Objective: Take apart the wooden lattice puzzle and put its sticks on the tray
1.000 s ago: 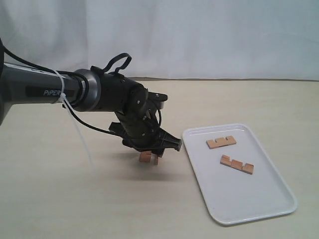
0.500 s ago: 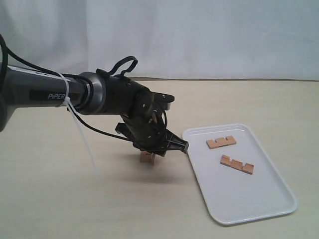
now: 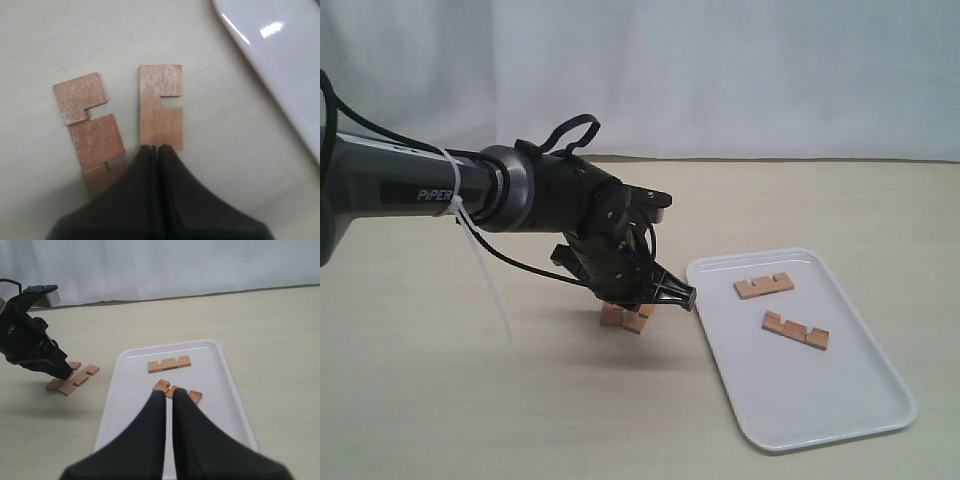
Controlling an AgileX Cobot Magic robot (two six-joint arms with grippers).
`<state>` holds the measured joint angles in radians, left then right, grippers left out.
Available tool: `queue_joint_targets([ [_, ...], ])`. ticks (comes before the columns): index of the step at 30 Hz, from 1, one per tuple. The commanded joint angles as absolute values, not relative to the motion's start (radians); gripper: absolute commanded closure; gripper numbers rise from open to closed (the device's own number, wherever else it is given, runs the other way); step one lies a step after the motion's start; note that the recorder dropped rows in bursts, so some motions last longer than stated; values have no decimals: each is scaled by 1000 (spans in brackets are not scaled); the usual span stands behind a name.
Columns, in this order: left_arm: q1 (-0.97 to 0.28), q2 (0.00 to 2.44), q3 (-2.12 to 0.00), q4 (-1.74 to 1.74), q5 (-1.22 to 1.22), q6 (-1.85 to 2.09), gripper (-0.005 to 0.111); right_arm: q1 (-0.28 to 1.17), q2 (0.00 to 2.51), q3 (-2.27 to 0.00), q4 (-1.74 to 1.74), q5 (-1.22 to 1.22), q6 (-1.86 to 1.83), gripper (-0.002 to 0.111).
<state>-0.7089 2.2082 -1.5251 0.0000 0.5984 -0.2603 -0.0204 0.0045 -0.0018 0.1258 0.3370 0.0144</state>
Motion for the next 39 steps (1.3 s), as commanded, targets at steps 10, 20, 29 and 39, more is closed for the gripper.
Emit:
queue_joint_targets([
  [10,-711,2211,-1525,-14,576,-263,71,-21,0,0,122,339,16,104],
  [20,-711,2231,-1525,-12,533,-263,63,-21,0,0,122,339,16,104],
  [29,-744,2294,-1525,13,499,-230,63,-21,0,0,122,339,16,104],
  [39,-745,2294,-1525,46,574,-163,97,-21,0,0,122,339,16,104],
])
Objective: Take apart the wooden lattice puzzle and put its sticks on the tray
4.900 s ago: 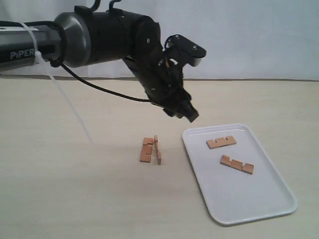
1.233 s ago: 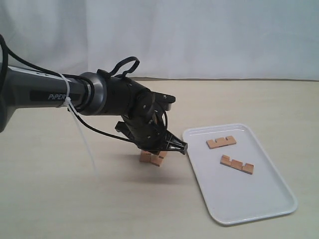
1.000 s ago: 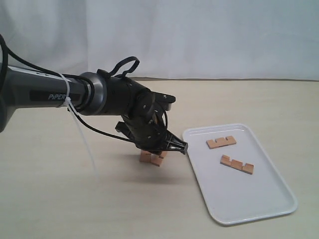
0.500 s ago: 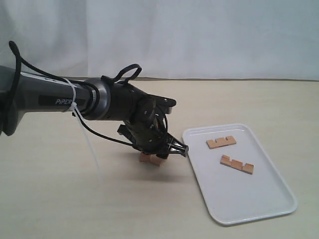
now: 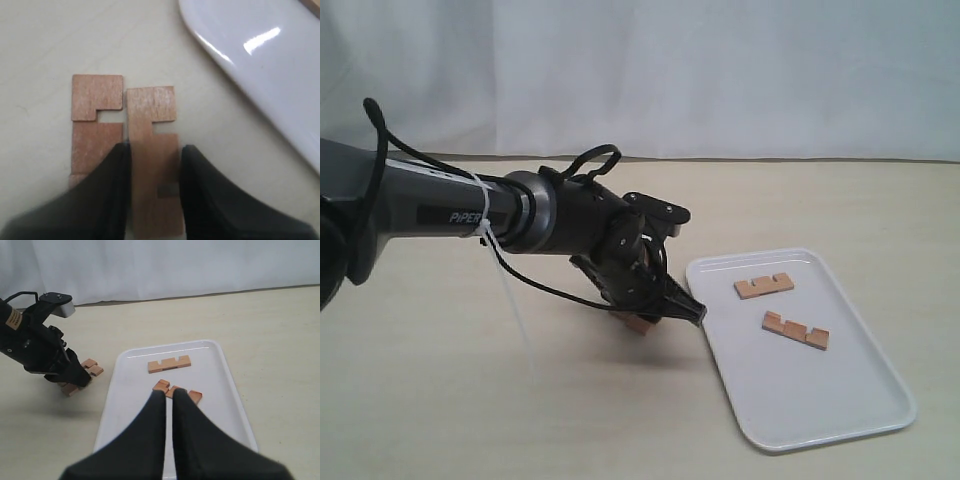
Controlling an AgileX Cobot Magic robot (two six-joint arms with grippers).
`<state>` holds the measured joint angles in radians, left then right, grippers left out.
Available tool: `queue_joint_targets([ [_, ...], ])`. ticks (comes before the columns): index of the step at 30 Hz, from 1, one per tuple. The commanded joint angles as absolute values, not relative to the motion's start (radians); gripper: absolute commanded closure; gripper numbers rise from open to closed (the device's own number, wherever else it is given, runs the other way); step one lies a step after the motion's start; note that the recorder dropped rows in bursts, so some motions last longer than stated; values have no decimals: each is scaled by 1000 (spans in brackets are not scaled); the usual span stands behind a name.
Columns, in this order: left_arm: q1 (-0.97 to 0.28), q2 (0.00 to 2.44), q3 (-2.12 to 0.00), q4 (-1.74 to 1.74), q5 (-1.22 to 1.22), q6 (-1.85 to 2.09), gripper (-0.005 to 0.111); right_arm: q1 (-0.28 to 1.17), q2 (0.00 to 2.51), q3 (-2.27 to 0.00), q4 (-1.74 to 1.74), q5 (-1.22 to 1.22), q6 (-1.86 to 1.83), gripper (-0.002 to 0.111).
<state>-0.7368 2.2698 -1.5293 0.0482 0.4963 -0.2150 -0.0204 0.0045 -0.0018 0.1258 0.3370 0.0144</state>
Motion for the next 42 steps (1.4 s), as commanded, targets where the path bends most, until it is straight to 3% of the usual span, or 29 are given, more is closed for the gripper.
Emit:
queue_joint_targets([
  [1,-745,2294,-1525,44,583,-147,107,-21,0,0,122,339,16,104],
  [33,-780,2150,-1529,-11,649,-86,105,-21,0,0,122,339,16,104],
  [42,-791,2176,-1529,23,650,-86,60,-21,0,0,122,339,16,104],
])
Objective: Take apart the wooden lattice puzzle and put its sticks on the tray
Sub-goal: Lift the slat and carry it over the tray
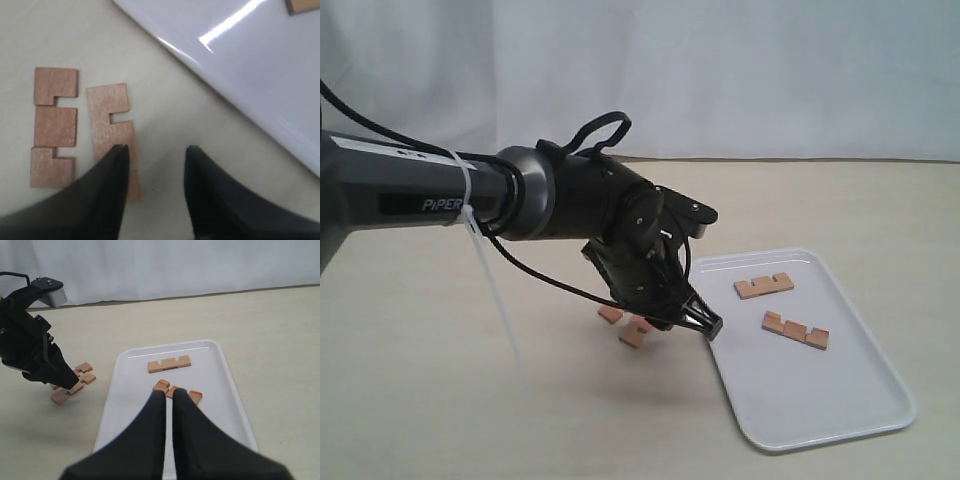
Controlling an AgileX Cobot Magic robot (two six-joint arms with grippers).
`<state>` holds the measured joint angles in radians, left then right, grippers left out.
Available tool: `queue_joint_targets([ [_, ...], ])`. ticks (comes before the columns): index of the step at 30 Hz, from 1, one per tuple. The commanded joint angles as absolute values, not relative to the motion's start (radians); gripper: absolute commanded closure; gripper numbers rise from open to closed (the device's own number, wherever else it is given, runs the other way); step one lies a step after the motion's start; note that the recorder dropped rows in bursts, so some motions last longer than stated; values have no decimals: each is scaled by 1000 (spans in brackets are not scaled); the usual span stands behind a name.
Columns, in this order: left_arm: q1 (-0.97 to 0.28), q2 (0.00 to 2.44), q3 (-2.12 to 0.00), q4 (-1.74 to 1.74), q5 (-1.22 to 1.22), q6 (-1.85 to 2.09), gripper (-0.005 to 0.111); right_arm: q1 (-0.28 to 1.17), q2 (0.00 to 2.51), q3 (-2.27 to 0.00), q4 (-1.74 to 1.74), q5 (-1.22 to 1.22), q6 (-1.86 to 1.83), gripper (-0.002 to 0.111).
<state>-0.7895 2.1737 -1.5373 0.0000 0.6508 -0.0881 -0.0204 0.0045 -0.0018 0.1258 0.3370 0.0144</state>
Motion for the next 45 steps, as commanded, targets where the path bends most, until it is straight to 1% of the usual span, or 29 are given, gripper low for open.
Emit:
queue_joint_targets([
  [1,-791,2176,-1529,23,654,-86,57,-21,0,0,122,339,16,104],
  [10,-789,2245,-1529,25,630,-98,57,-21,0,0,122,339,16,104],
  [15,-789,2245,-1529,40,591,-137,57,-21,0,0,122,339,16,104],
  [32,-755,2210,-1529,47,590,-182,57,-21,0,0,122,339,16,104],
  [45,-757,2262,-1529,27,608,-180,57,-21,0,0,122,339,16,104],
])
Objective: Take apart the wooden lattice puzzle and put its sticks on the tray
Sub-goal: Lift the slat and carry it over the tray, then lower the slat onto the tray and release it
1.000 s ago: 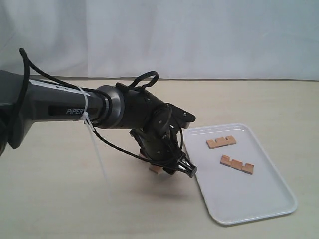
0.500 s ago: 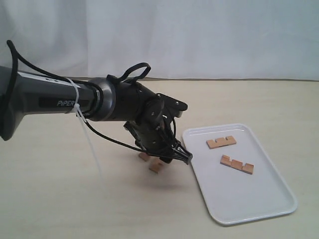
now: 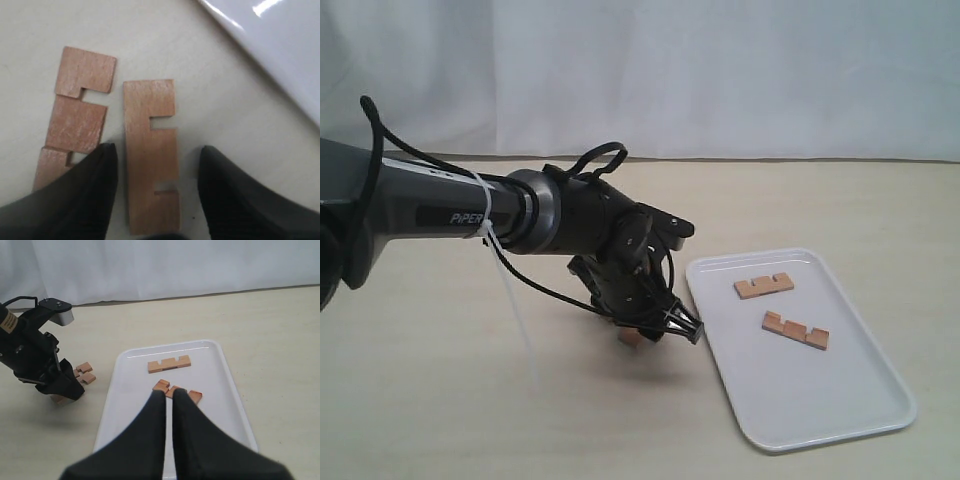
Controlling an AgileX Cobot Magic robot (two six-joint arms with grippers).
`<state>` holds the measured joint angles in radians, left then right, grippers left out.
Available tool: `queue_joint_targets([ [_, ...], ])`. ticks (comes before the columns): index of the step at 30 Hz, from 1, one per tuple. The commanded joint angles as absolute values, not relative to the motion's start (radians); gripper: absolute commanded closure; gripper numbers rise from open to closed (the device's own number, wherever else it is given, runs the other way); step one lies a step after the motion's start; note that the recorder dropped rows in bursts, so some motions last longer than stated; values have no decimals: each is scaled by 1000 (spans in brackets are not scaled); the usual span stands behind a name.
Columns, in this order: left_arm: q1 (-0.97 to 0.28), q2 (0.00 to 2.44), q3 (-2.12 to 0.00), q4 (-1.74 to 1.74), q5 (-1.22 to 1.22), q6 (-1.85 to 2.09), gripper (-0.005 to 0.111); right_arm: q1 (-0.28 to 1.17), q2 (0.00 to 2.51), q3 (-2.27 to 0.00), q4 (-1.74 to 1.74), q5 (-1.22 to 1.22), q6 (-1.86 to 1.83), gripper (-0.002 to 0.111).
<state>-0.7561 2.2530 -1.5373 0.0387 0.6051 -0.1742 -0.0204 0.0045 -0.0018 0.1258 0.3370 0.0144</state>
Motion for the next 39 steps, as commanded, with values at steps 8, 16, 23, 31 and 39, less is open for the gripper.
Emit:
queue_joint_targets([
  [8,-757,2266,-1529,32,608,-180,63,-21,0,0,122,339,16,104],
  [16,-773,2279,-1529,42,614,-128,107,-21,0,0,122,339,16,104],
  [23,-773,2171,-1531,44,601,-128,107,-21,0,0,122,339,16,104],
  [31,-846,2099,-1531,29,485,-97,107,-21,0,0,122,339,16,104],
  [39,-972,2237,-1665,-12,485,-68,107,-21,0,0,122,339,16,104],
])
